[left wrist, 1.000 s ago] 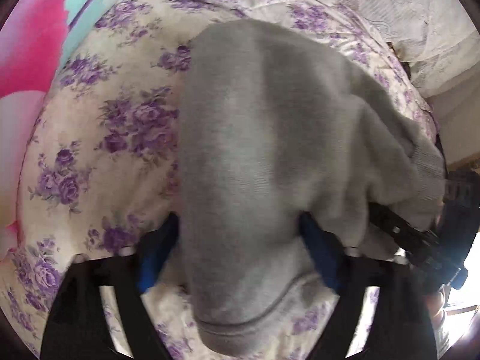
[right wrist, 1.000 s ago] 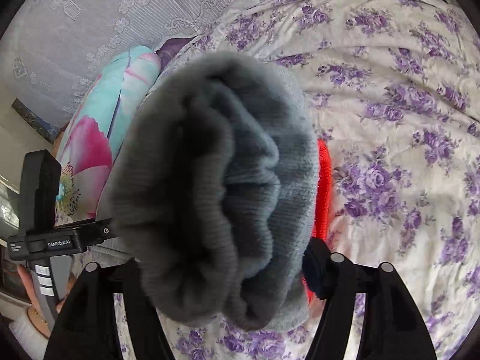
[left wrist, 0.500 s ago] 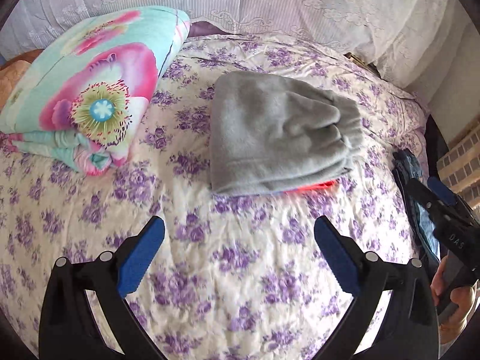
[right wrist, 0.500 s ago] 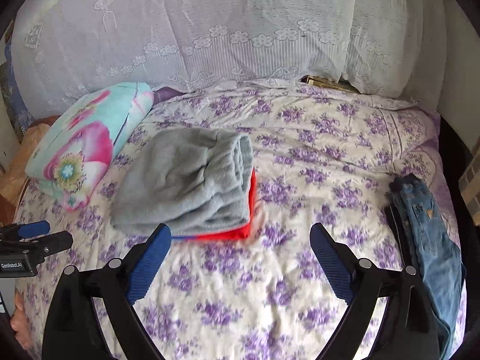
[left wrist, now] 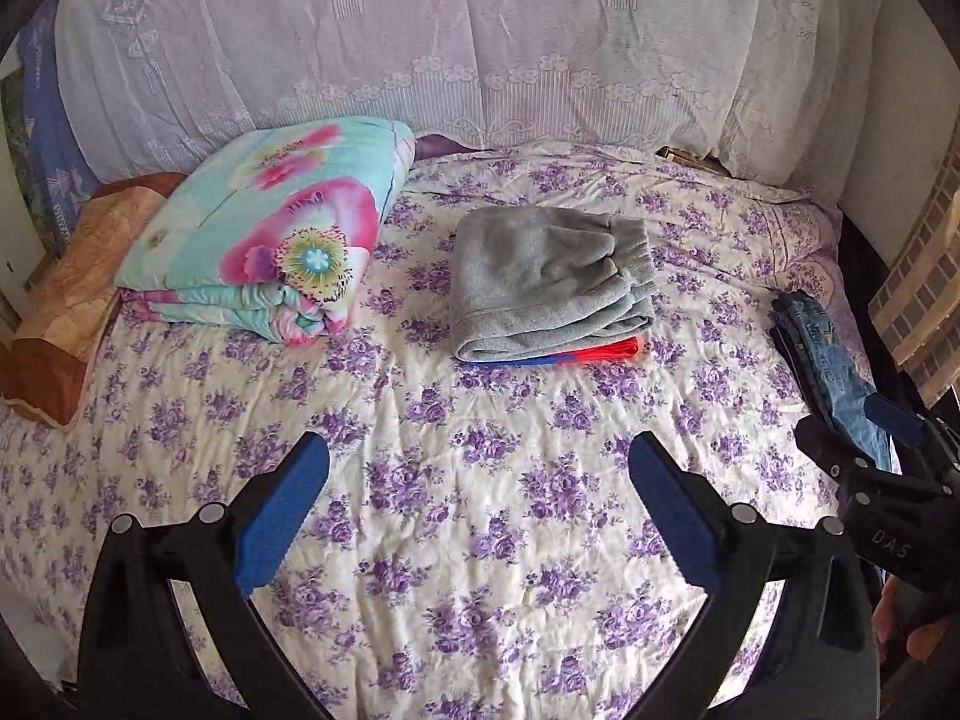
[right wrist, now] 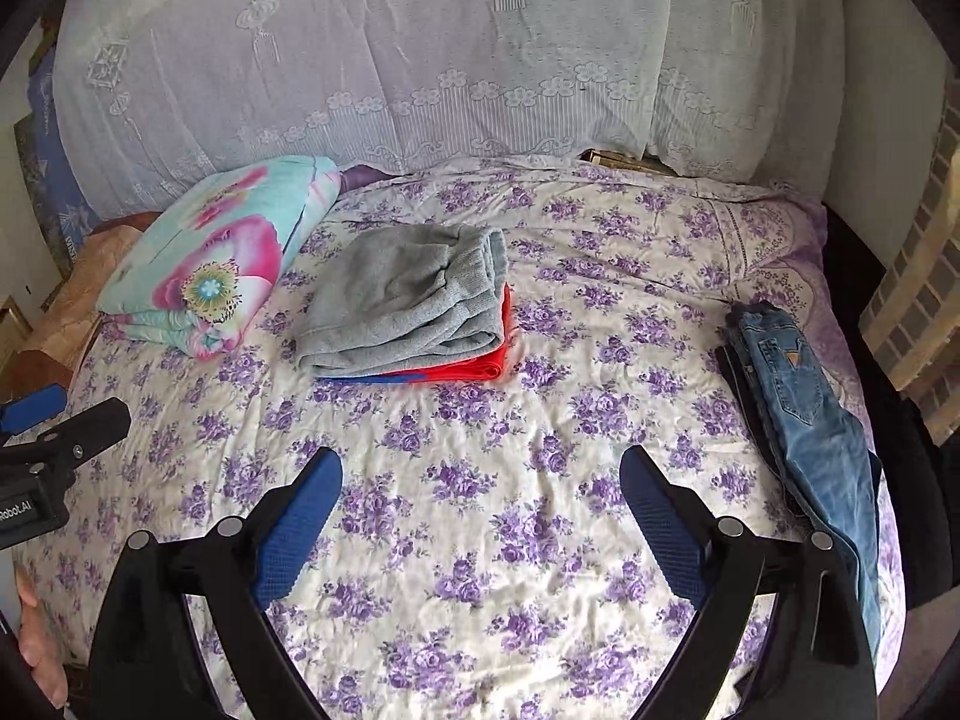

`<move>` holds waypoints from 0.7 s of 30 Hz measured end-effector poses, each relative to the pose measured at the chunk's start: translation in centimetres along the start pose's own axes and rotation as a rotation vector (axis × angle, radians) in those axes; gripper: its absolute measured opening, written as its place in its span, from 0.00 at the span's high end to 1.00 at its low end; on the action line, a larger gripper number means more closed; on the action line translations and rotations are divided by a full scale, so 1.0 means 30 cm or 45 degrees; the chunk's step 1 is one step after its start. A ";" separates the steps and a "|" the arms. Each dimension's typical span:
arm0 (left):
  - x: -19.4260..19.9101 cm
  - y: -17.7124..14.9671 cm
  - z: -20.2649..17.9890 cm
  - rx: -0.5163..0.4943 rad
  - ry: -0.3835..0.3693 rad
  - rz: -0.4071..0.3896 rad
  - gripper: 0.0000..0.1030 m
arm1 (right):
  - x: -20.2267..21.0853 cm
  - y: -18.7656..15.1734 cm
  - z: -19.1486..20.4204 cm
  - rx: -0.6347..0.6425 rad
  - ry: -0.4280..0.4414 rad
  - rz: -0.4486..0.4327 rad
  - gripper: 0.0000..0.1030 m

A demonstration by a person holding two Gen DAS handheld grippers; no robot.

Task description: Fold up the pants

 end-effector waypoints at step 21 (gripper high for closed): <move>0.211 -0.046 -0.076 0.007 -0.058 -0.057 0.05 | 0.203 -0.051 0.041 0.037 0.041 -0.070 0.08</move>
Point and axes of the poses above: each gripper's, at about its wrist camera, not at the fingertips, and x roughly against the way its jaws point, z to its left, y to its top, the point moved 8 cm from there along -x, roughly the way its jaws point, and after that the axes turned 10 degrees about x, right-handed, at the moved point
